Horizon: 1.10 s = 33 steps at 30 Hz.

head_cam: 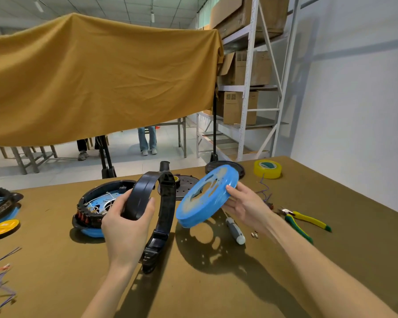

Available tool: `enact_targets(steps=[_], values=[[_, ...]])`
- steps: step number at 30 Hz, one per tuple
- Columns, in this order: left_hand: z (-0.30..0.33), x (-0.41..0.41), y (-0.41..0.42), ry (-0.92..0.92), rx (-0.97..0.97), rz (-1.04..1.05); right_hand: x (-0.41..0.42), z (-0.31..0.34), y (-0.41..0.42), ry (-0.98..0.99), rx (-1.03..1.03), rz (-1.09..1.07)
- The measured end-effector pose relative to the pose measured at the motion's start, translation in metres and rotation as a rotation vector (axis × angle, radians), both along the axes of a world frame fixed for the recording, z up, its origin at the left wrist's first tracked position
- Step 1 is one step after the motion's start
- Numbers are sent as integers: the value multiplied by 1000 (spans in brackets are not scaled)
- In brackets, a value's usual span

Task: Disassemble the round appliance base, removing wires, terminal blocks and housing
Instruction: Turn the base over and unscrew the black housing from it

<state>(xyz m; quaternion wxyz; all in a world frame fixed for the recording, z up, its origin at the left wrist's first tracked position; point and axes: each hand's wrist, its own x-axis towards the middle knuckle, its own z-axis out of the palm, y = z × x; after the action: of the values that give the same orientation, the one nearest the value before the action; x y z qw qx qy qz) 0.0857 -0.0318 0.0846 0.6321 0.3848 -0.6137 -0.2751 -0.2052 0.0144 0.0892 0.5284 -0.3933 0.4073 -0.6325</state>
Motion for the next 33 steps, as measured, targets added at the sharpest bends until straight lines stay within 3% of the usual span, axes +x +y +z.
enact_targets(steps=[3, 7, 11, 14, 17, 20, 21, 23, 29, 33], values=[[-1, -3, -2, -11, -10, 0, 4, -34, -10, -73, 118, -58], [-3, -7, -6, -41, -25, -18, 18, -62, -12, 449, 486, -186], [-2, -15, -4, -68, -37, -86, 26, -67, -18, 821, 555, -216], [-2, -20, 5, -127, -76, -167, 24, -61, -20, 959, 615, -163], [-7, -21, 10, -259, -146, -256, 22, -45, -14, 809, 610, -192], [-21, -25, 15, -415, -193, -327, 20, -23, 2, 290, 571, -217], [-27, -27, 18, -457, -207, -340, 20, -17, 8, 202, 551, -184], [-39, -32, 22, -530, -239, -370, 25, -11, 19, 189, 520, -109], [-75, -49, 35, -666, -204, -523, 37, -35, 31, 397, 446, -9], [-87, -51, 36, -678, -104, -550, 28, -55, 37, 307, 531, -5]])
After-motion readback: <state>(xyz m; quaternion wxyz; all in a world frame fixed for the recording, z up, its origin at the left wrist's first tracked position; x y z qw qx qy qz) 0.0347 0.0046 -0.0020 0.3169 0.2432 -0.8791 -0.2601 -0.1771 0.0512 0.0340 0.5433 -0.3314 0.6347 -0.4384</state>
